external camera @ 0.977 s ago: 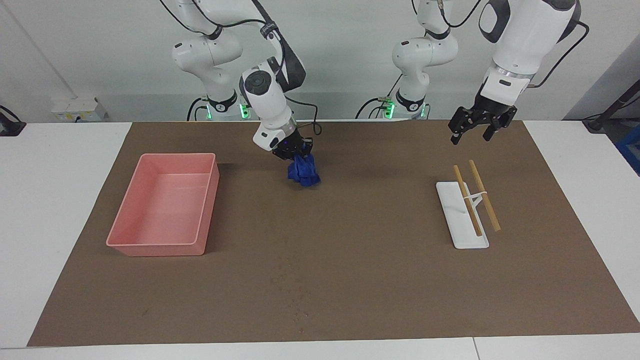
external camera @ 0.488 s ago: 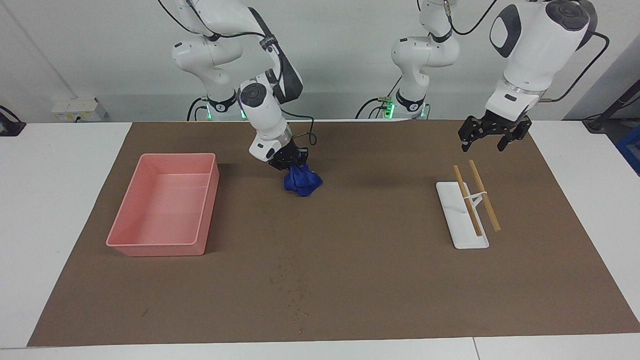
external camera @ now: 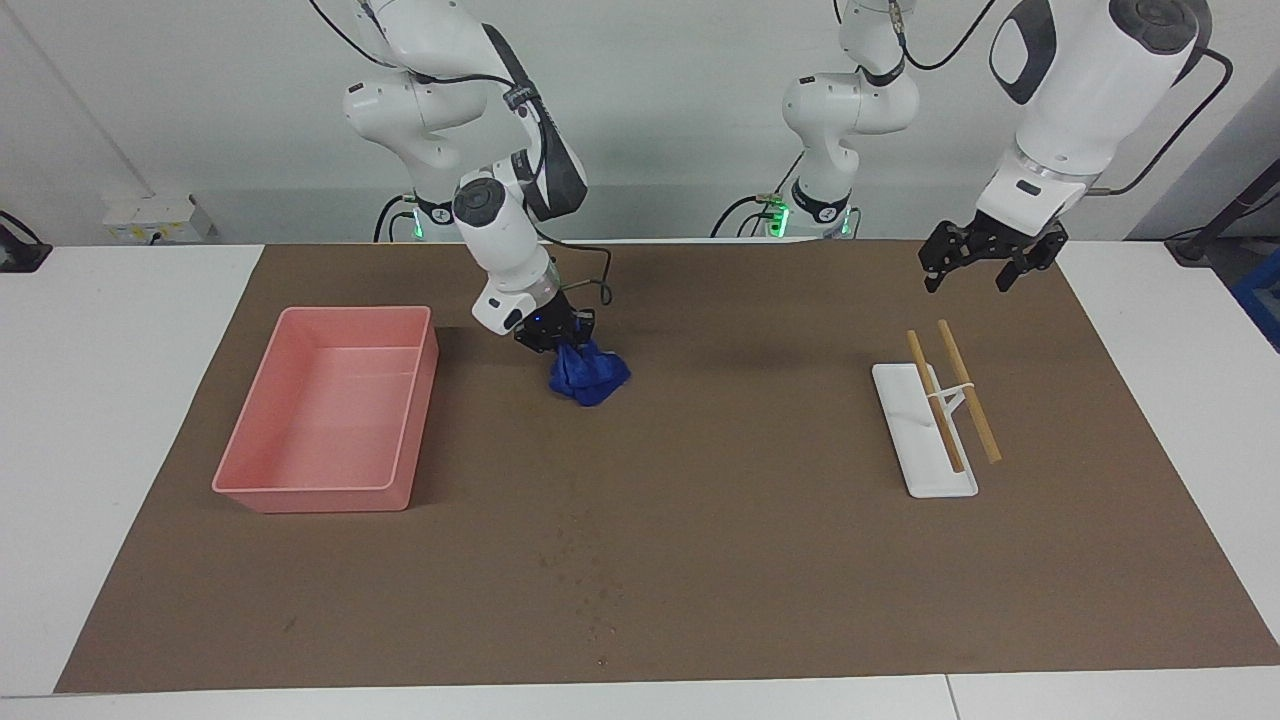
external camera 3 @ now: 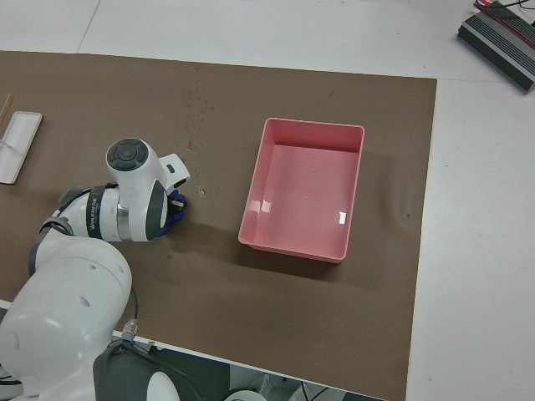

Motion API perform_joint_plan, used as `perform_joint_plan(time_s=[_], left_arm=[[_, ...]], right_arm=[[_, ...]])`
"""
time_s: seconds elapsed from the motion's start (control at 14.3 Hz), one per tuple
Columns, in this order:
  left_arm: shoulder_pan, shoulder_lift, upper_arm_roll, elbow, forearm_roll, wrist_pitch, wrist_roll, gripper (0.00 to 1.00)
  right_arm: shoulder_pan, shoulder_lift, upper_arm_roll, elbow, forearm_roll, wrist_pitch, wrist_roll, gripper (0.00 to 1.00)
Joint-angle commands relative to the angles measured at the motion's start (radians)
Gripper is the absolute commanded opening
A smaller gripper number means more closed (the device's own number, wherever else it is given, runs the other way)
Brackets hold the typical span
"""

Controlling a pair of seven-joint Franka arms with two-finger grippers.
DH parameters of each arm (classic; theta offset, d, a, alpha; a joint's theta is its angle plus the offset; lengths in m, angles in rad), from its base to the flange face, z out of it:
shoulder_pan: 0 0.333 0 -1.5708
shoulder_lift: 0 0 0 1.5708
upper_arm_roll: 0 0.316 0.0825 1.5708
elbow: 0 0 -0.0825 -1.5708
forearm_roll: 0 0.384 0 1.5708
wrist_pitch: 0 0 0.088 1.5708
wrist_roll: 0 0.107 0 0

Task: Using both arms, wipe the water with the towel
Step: 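Wipe the towel across the water spill with the right gripper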

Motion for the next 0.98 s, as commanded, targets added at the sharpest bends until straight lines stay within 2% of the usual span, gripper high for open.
perform_joint_plan(time_s=[0.0,0.21,0.63,0.91], left_arm=[[0.016,0.009,-0.007,0.097,-0.019,-0.112,0.017,1.00],[0.018,0.007,-0.004,0.097,-0.017,-0.109,0.088,1.00],[0.018,-0.022,-0.004,0.036,-0.016,-0.092,0.082,1.00],[0.016,-0.020,-0.004,0.036,-0.017,-0.088,0.082,1.00]], right_arm=[[-0.005,0.040,0.008,-0.009,0.006,0.068,-0.024,0.00],[-0.007,0.060,0.008,-0.003,0.006,0.145,-0.033,0.00],[-0.010,0.106,0.008,0.008,0.004,0.268,-0.094,0.00],[-0.048,0.179,0.008,0.104,0.004,0.306,-0.097,0.00]])
